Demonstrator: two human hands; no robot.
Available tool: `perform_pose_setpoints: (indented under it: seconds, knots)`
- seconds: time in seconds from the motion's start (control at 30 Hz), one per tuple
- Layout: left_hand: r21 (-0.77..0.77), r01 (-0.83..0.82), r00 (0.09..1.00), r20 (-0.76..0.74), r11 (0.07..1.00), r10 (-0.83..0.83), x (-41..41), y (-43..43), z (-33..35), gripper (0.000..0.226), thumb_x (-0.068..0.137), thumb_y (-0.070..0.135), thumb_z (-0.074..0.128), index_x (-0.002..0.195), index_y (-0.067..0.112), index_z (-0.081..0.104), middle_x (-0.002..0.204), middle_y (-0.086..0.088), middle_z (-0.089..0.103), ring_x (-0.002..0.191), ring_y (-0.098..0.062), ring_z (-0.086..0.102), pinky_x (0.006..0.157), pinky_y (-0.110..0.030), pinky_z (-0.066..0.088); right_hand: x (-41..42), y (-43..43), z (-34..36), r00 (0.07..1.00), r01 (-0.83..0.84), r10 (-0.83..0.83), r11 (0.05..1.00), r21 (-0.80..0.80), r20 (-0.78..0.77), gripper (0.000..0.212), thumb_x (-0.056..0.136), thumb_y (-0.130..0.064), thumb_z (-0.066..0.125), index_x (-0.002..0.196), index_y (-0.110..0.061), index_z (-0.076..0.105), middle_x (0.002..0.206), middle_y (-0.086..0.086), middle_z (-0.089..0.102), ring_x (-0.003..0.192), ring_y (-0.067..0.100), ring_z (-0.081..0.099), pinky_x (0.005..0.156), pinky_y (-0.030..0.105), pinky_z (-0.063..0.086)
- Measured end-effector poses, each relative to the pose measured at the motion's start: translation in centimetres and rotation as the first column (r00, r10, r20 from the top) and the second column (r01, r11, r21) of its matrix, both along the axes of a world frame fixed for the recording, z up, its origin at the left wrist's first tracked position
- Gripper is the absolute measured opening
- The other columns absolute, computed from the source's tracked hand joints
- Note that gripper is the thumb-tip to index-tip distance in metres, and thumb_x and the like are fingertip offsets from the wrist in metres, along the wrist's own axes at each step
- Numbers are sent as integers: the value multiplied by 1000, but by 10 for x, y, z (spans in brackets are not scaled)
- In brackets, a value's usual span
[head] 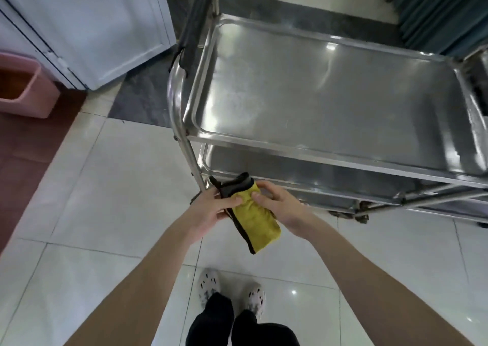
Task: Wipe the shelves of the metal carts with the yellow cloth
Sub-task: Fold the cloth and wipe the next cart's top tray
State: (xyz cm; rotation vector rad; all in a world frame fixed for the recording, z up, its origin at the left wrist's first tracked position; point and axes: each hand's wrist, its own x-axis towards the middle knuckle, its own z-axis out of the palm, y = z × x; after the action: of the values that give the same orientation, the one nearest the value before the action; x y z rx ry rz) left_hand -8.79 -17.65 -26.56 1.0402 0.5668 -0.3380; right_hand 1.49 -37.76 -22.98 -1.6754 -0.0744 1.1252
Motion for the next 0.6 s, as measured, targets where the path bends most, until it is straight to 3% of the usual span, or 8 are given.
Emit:
perform_pose_setpoints:
  seconds: [0.07, 0.17, 0.27, 0.33, 0.4, 0.47, 0.5, 0.6]
  knots:
    - [28, -38, 999, -27, 999, 38, -3, -9, -33, 58, 84, 7, 85, 138, 7, 66, 131, -15, 76, 119, -34, 74, 92, -41, 62, -5, -4, -35, 997, -64, 62, 996, -68, -36, 43, 91, -36, 85, 131, -30, 70, 122, -2, 78, 112, 19, 75, 104, 46, 59]
    - [159, -83, 991, -92, 984, 98, -10, -14, -84, 52, 86, -2, 85, 134, 6, 66, 119, -11, 80, 110, -32, 78, 88, -43, 65, -7, -6, -89, 993, -108, 118, 971, -213, 32, 35, 87, -21, 87, 121, -23, 79, 111, -2, 81, 104, 18, 77, 101, 43, 61]
    - [487, -52, 981, -139, 872, 136, -13, -1, -137, 40, 88, 9, 84, 123, 15, 67, 90, 2, 78, 87, -20, 78, 82, -43, 65, 14, 4, -125, 934, -54, 196, 904, -423, 299, 39, 77, -29, 91, 114, -33, 81, 103, -8, 79, 102, 16, 74, 90, 33, 59]
    - [704, -15, 981, -126, 710, 146, -9, 17, -167, 23, 89, 26, 78, 110, 26, 69, 83, 10, 75, 87, -18, 74, 82, -42, 62, 41, 15, -138, 803, 66, 212, 897, -436, 557, 31, 80, -30, 87, 110, -33, 81, 91, -7, 75, 90, 15, 71, 75, 27, 50]
    - [845, -51, 980, -60, 532, 189, -2, 35, -189, 19, 96, 34, 75, 111, 28, 65, 89, 14, 74, 94, -14, 73, 86, -37, 60, 68, 28, -151, 588, 190, 173, 920, -343, 790, 18, 87, -29, 83, 104, -31, 78, 82, -4, 70, 78, 19, 67, 69, 27, 45]
    - [897, -162, 972, 72, 411, 226, 8, 51, -213, 24, 103, 33, 68, 122, 22, 58, 84, 19, 71, 88, 0, 68, 83, -28, 56, 90, 39, -180, 325, 249, 201, 925, -289, 924, 26, 91, -23, 79, 117, -20, 77, 93, 5, 74, 87, 31, 69, 75, 34, 53]
    - [905, -230, 961, 153, 357, 231, 13, 57, -226, 30, 105, 35, 65, 130, 20, 54, 92, 20, 70, 90, 2, 66, 86, -29, 56, 98, 42, -201, 241, 217, 245, 929, -298, 939, 32, 91, -23, 79, 123, -17, 75, 104, 8, 75, 96, 35, 68, 82, 40, 57]
    - [896, -367, 920, 309, 251, 241, 31, 73, -265, 59, 108, 48, 56, 157, 19, 39, 140, 5, 52, 126, -14, 57, 109, -45, 51, 106, 48, -265, 206, 5, 412, 907, -422, 888, 35, 99, -46, 67, 117, -19, 79, 117, 4, 73, 113, 31, 62, 97, 46, 56]
